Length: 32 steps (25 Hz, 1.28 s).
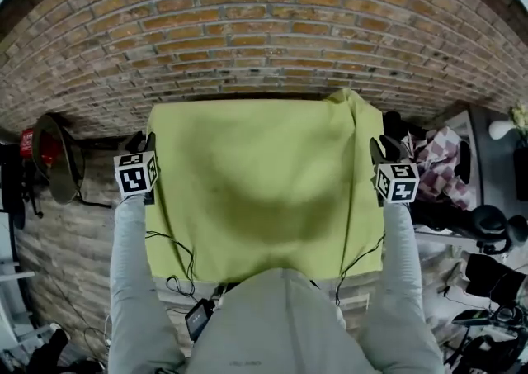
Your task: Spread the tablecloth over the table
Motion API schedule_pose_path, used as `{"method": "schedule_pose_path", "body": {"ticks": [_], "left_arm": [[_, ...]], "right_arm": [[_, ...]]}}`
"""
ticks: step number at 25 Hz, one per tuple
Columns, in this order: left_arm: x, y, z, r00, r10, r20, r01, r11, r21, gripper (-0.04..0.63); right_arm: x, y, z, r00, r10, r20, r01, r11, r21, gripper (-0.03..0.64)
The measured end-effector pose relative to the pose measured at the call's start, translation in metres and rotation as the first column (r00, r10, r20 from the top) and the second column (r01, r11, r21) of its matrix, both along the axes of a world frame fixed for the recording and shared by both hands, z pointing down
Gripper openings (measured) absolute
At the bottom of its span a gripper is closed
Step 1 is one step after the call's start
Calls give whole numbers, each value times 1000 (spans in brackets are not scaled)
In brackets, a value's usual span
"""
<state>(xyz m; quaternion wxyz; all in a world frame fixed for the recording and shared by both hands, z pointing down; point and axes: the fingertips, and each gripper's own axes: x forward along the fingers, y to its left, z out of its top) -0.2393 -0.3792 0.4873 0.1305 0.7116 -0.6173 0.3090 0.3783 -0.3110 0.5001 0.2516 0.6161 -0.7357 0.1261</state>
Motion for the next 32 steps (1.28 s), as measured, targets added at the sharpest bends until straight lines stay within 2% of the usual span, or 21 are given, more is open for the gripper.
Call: {"method": "schedule_pose_path", "body": {"ticks": [3,7,12,14,17,20,25,28,32], "left_arm": [[9,58,9,1000,8,9,-8,999,-31,141],[11,130,38,1000,-2,20,4,995,-97,142],[3,217,75,994,-114,-2,111,977,-182,149],[3,241,91,988,-152,-9,146,966,-214,156],[-5,274,109,981,-193,-4,185,948,-259,170],[-18,301,120,975,-224,10,217,931,-292,176],[-26,333,140,955,-294,-31,266,899,-347,190],[-24,345,150,954,-301,4,283,891,-356,187],[-11,342,156,957,-292,4,273,892,-361,116]], "right_arm": [[-5,65,17,1000,0,-2,0,999,-50,91],[-3,141,50,999,46,27,-42,990,-133,100],[2,218,94,985,145,95,-118,963,-244,117],[3,239,106,984,157,80,-129,951,-279,123],[-5,264,119,989,142,51,-117,937,-329,137],[-15,282,125,987,152,59,-121,926,-356,147],[-25,302,143,981,180,75,-134,902,-411,147],[-22,307,151,978,192,76,-143,896,-420,147],[-16,307,150,984,173,47,-139,902,-409,146]]}}
